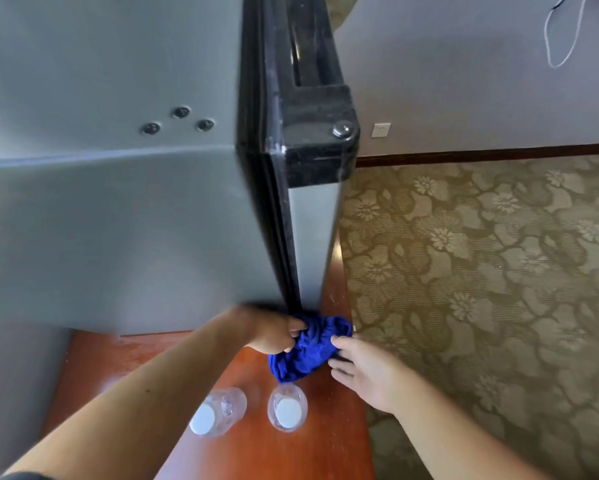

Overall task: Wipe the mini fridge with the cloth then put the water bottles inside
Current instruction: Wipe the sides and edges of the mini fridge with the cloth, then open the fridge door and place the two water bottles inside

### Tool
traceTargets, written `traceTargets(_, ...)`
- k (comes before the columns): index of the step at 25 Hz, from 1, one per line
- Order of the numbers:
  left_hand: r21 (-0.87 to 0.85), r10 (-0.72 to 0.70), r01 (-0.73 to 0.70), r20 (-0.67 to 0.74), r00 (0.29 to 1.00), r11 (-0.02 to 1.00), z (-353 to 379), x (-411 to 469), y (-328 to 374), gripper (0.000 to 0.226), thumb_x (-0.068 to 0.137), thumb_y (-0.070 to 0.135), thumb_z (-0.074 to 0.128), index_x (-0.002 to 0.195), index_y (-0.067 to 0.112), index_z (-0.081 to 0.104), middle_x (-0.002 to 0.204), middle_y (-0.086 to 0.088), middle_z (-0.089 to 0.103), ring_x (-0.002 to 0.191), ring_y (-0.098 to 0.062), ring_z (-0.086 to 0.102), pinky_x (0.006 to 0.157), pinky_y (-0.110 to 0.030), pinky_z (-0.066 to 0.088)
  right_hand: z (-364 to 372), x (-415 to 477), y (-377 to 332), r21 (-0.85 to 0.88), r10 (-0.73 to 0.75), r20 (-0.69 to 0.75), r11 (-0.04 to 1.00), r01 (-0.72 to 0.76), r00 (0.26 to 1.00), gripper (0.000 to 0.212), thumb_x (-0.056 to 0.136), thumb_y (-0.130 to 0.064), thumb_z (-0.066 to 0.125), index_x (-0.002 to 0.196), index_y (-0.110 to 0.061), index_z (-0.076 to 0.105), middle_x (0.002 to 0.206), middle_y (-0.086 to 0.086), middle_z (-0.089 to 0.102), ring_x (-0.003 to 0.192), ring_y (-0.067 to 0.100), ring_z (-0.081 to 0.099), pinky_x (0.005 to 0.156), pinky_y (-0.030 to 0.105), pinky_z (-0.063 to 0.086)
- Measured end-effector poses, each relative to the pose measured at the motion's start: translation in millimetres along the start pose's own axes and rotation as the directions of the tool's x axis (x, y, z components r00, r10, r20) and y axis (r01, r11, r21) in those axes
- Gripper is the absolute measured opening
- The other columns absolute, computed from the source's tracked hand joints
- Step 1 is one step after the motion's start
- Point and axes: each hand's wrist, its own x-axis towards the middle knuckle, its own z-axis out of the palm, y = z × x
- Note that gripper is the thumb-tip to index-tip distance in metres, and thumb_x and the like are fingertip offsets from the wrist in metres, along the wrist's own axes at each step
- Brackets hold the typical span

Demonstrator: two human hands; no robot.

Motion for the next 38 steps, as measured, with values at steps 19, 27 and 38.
traceTargets(19, -0.375, -0.083, -0.208, -0.629, 0.773, 0.904, 167, -155, -55, 0.067, 0.080, 0.046, 0.079, 0.132, 0.067, 0.043, 0.150, 0.034, 0.034, 0.140, 0.000, 0.035, 0.109, -0.026, 0.031, 6, 9, 57, -0.822, -0.424, 0.161, 0.442, 0.359, 0.891, 0.077, 0.093, -0.035, 0.065, 0.160, -0.025, 0.029, 0.171, -0.008, 0.013, 0.151, 0.018, 0.035, 0.124, 0.034, 0.027)
traceTargets(27, -0.057, -0.016, -0.051, -0.805, 0.593, 0.997, 188, -116, -18, 0.058, 0.079, 0.074, 0.052, 0.132, 0.052, 0.045, 0.140, 0.017, 0.038, 0.126, -0.014, 0.035, 0.094, -0.039, 0.050, 27, -24, 113, -0.794, -0.414, 0.204, 0.460, 0.397, 0.887, 0.096, 0.093, -0.020, 0.063, 0.153, -0.060, 0.000, 0.155, -0.011, 0.041, 0.131, 0.018, 0.058, 0.108, 0.035, 0.048)
traceTargets(38, -0.094, 0.060, -0.284, -0.871, 0.489, 0.954, 233, -83, -20, 0.056, 0.092, 0.076, 0.036, 0.128, 0.036, 0.052, 0.107, 0.013, 0.049, 0.100, -0.015, 0.051, 0.087, -0.035, 0.049, 43, -79, 145, -0.594, -0.516, 0.024, 0.682, 0.427, 0.856, 0.057, 0.093, -0.021, 0.051, 0.143, -0.047, 0.049, 0.144, -0.002, 0.061, 0.123, 0.017, 0.063, 0.106, 0.042, 0.052)
